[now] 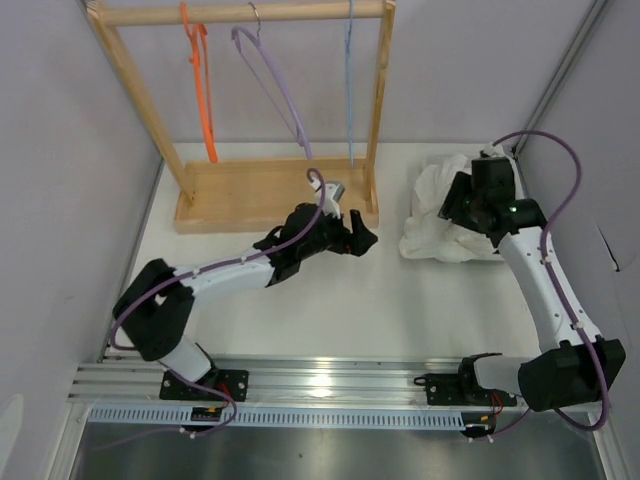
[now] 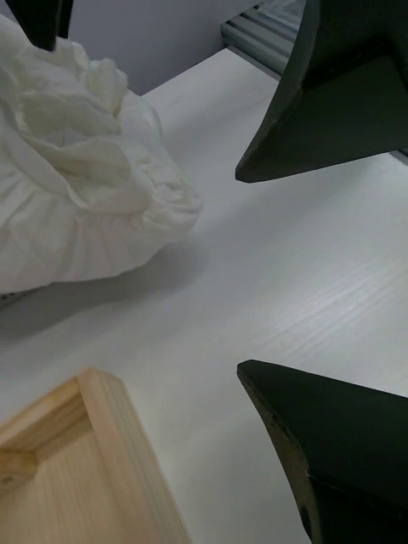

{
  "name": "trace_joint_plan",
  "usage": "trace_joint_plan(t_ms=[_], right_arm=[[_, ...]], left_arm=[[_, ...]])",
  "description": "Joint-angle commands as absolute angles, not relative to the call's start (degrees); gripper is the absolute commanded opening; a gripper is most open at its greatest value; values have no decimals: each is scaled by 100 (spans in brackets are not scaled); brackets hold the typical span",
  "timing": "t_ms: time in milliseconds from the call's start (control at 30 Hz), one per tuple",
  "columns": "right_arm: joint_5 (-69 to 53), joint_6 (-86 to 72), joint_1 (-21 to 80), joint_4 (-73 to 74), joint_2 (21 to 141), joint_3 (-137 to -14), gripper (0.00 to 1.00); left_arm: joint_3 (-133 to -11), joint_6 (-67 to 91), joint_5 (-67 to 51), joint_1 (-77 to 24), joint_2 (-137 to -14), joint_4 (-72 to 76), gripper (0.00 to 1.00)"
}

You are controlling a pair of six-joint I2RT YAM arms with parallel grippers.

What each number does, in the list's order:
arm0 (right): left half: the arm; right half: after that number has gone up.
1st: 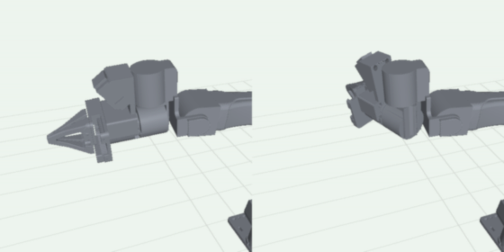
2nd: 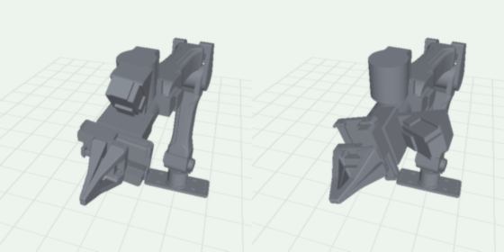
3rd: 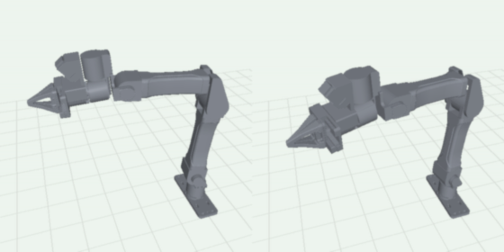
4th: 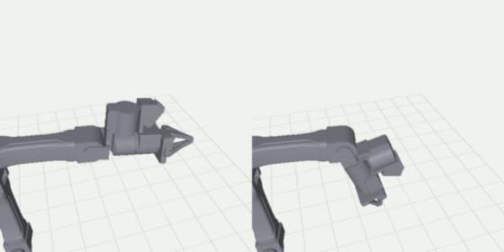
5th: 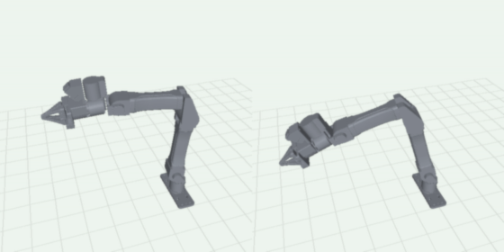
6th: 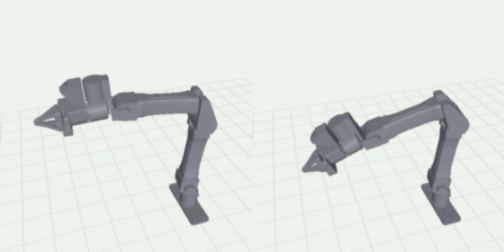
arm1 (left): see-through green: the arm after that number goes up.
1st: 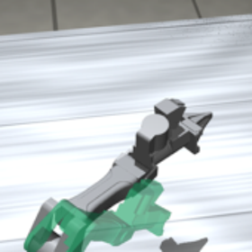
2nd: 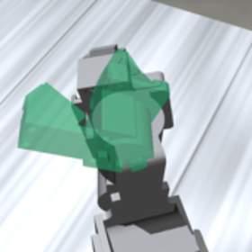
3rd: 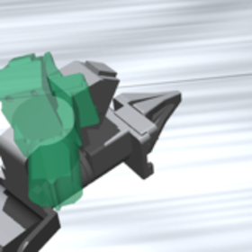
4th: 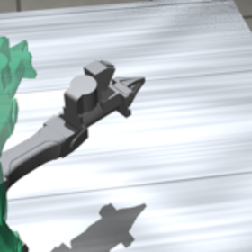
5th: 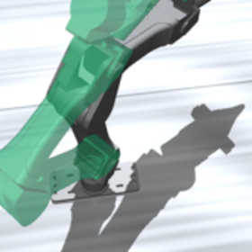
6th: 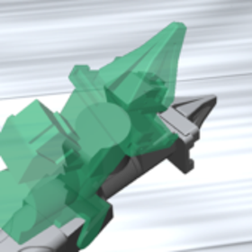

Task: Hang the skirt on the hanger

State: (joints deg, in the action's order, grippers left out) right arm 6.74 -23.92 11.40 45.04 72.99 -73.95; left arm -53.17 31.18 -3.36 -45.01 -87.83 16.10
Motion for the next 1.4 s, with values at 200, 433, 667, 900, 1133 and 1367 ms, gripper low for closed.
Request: trace_joint_plan(t_ms=[200, 433, 667, 900, 1133, 1367], right_arm=[[1572, -2566, 493, 4913, 6952, -8077, 56], [1776, -2479, 63, 4992, 7049, -8297, 57], [1381, -2356, -483, 4913, 7224, -8341, 57], [1169, -2268, -756, 4834, 7365, -8297, 57], [1116, -2250, -800, 4773, 7497, -8218, 57], [993, -2311, -809, 4720, 7673, -8095, 56]], left_arm=[[-7356, 3067, -255, -4720, -10379, 2216, 89], [-8332, 3155, -149, -4781, -11214, 1485, 78], [-8419, 3234, -220, -4887, -11434, 1284, 73], [-8446, 3278, -343, -4966, -11505, 1231, 72], [-8640, 3366, -369, -4975, -11654, 1125, 66], [-8710, 3375, -369, -4983, -11689, 1090, 52]])
